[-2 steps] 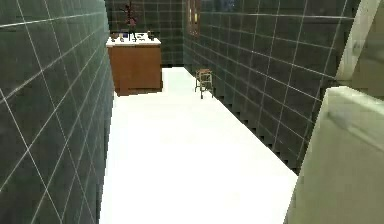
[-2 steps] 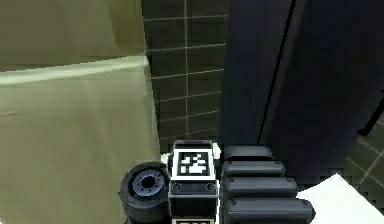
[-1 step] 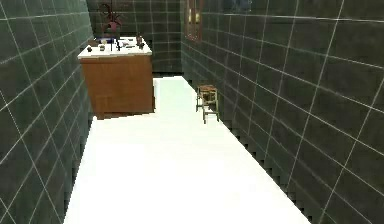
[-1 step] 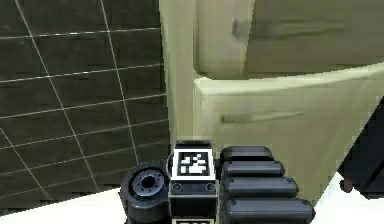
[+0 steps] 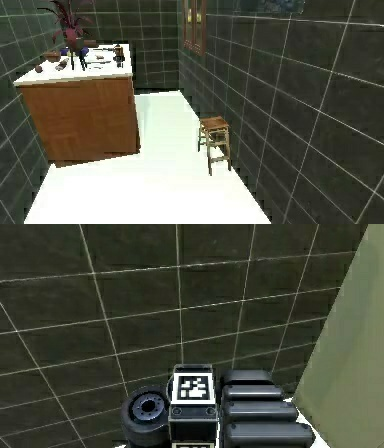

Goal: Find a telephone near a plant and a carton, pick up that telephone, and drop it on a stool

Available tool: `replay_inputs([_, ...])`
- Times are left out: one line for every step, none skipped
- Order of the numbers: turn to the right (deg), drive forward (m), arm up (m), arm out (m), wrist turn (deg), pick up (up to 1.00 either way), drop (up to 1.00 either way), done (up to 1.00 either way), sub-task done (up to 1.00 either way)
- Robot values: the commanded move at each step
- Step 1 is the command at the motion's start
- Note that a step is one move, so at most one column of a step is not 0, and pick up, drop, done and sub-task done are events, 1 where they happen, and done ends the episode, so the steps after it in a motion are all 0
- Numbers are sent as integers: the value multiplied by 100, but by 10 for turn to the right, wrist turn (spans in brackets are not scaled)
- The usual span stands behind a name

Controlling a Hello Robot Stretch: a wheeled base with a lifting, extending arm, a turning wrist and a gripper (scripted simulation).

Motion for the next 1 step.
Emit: replay_inputs([30, 0, 0, 0, 0, 0, 0, 0, 0])
